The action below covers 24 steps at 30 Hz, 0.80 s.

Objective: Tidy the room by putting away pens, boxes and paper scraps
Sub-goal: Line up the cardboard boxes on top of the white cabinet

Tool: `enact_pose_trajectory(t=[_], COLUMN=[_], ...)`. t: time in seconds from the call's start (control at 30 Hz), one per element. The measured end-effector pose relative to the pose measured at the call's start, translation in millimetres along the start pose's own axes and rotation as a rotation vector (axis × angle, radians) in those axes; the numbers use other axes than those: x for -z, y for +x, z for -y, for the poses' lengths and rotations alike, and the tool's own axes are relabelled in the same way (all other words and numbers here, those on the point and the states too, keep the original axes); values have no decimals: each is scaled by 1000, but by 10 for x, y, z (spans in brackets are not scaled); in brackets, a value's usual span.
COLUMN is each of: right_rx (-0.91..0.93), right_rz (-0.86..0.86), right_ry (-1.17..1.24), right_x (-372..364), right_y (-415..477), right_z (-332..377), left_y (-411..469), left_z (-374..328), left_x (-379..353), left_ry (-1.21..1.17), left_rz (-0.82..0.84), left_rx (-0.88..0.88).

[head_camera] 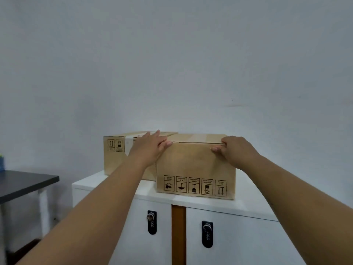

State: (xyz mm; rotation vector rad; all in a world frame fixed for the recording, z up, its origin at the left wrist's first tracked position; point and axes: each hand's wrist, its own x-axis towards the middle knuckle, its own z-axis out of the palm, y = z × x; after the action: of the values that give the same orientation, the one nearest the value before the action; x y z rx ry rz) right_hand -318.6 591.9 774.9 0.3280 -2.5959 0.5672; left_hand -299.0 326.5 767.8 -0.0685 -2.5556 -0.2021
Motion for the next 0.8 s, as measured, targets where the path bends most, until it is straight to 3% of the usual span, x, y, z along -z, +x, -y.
enact_pose_trajectory(t=[0.1,0.27,0.43,0.7,0.8], right_rx=[-2,12,-18,-13,12], right_rz=[-15,-66,-92,-111,-137], right_ry=[-19,-37,-39,89,-99], right_x=[-151,-289,-417,-562,-597], right_y=[142,310,449,560,522], right_z=[60,110,151,51,4], left_y=[167,431,617,728,686], left_z=[181,372,610,775,744], left_x=[-57,-207,-475,-779,-866], left_ry=[74,-18,7,-6,-11], left_rz=[38,3,-209,-368,-444], left_rx=[2,-47,-141,-199,-194])
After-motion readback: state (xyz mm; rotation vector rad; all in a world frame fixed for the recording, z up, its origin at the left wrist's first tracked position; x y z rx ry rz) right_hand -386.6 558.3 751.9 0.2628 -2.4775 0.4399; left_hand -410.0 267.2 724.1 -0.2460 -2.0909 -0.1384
